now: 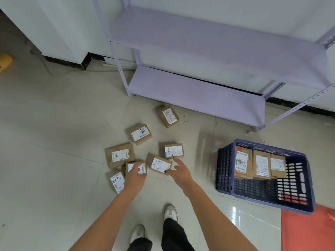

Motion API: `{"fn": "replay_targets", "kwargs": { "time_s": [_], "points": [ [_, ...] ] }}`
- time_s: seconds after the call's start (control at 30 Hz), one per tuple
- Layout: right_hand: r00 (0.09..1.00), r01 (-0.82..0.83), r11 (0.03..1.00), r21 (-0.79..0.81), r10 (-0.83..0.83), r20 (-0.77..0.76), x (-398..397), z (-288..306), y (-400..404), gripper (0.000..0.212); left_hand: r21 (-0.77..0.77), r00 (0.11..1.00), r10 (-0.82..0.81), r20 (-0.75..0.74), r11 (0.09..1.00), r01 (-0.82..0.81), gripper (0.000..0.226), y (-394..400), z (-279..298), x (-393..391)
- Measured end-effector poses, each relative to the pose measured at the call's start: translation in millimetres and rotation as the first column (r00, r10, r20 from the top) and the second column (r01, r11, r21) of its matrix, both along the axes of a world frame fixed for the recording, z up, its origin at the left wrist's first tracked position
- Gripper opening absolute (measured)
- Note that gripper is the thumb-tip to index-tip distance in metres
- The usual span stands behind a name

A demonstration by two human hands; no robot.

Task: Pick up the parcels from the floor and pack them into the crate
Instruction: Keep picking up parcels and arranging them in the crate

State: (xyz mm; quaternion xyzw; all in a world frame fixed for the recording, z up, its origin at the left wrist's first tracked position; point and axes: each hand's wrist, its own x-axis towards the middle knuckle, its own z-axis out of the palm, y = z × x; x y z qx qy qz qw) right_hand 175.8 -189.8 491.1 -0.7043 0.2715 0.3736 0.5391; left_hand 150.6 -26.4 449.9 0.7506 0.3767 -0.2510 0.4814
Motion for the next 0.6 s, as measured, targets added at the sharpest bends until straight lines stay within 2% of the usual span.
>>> {"fn": "replay_targets", "kwargs": {
  "time_s": [0.27, 0.47, 0.6],
  "points": [
    [0.997, -0.03, 0.998, -0.049, 0.027, -0.074, 23.8, -107.0, 67.4, 0.064, 0.008, 0.992, -0.122, -0.023, 0.992, 0.122, 0.048, 61.2, -106.7, 33.1],
    [0.993, -0.018, 1.0, -0.01, 0.016, -0.118, 33.9, -243.9, 123.1, 0.064, 0.024, 0.993, -0.108, -0.039, 0.994, 0.109, 0.044, 119.4, -244.2, 38.0],
    [0.991, -0.091, 0.995, -0.028, 0.088, -0.1, 34.0, -345.6, 149.0, 0.063, 0.021, 0.997, -0.039, -0.059, 0.999, 0.04, 0.048, 142.7, -341.7, 30.1]
  ]
}}
